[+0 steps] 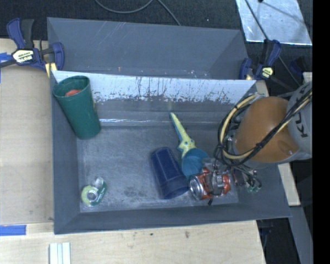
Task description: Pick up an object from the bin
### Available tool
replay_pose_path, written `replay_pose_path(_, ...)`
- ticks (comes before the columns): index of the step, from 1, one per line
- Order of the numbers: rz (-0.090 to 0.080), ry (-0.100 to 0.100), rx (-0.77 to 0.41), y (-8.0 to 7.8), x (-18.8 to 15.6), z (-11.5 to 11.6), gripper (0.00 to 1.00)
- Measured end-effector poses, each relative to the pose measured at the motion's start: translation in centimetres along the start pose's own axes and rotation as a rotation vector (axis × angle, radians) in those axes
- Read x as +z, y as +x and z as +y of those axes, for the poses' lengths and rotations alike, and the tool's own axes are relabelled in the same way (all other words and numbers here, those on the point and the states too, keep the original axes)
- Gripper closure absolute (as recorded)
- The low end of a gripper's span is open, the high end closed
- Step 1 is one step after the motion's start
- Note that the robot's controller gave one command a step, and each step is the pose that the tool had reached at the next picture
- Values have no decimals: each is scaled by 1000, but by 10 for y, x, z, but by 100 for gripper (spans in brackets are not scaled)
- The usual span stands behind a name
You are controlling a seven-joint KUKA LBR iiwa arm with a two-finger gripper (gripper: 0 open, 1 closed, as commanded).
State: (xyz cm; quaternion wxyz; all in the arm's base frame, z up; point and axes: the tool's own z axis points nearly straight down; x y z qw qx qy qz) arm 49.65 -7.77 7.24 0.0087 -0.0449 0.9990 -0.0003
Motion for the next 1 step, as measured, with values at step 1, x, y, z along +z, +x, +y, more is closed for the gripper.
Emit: replay_pose_path(1, -3, 1, -3, -3, -78, 12, 100)
